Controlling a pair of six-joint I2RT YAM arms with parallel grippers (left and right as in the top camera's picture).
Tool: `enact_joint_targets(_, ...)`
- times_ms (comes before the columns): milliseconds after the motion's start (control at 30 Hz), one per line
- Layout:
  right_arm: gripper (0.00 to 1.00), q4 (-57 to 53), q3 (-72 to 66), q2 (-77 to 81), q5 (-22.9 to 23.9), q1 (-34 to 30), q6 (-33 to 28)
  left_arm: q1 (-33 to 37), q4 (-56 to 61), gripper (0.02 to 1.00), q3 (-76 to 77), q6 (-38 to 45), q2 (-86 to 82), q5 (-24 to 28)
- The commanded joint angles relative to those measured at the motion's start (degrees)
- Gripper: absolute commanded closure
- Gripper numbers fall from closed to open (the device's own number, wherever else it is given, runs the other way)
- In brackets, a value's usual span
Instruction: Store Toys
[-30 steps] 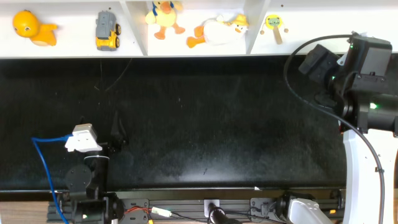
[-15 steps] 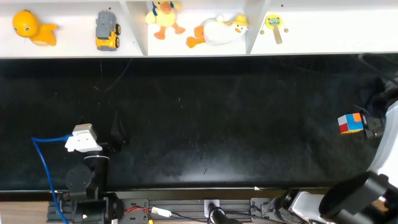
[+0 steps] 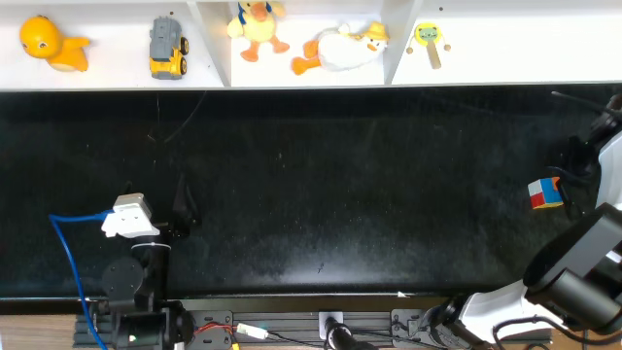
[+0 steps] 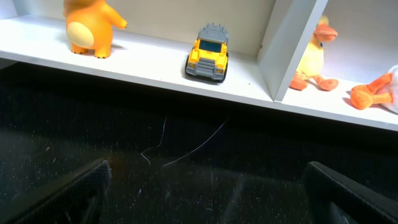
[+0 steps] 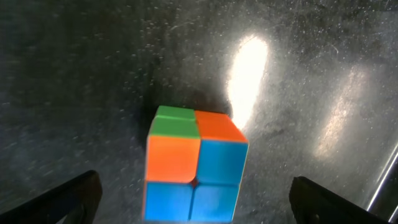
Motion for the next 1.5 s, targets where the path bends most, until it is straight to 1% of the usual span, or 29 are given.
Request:
enact_joint_targets(33, 0.014, 0.24, 0.28, 1.64, 3.58, 0.24, -0.59, -0.33, -0.07, 0.020, -0.28, 0.00, -0.68, -0.31)
enact_joint_targets(133, 0.064, 0.83, 0.28, 2.64, 4.15, 0.24, -0.61, -0.33, -0.07, 0.020, -0.28, 0.00, -0.68, -0.31)
enact_joint_targets(200, 0.077, 1.44, 0.26, 3.30, 4.87, 0.35, -0.63, -0.33, -0.07, 0.020, -0.28, 0.00, -0.68, -0.31)
enact_joint_targets(433, 0.056, 3.72, -0.09, 4.68, 5.11, 1.16, -1.27, -0.33, -0.07, 0.020, -0.28, 0.00, -0.68, -0.31)
enact_joint_targets(800, 0.042, 8.46, -6.36, 4.68, 5.01, 1.46, -0.98, -0.33, -0.07, 0.020, -0.28, 0.00, -0.68, -0.31)
enact_joint_targets(967, 0.062, 9.60, -7.39, 4.68, 5.03, 1.49, -0.98, -0.33, -0.07, 0.023, -0.28, 0.00, -0.68, -0.31)
enact_joint_targets(1033, 0.102, 9.75, -7.39, 4.68, 5.03, 1.49, -1.01, -0.33, -0.07, 0.020, -0.28, 0.00, -0.68, -0.31)
enact_joint_targets(1233, 0.299, 9.75, -7.39, 4.68, 5.03, 1.49, -1.01, -0.33, -0.07, 0.020, -0.28, 0.00, -0.68, -0.31)
enact_joint_targets(1500, 0.380, 9.75, -7.37, 4.66, 5.01, 1.49, -1.03, -0.33, -0.07, 0.020, -0.28, 0.00, -0.68, -0.31)
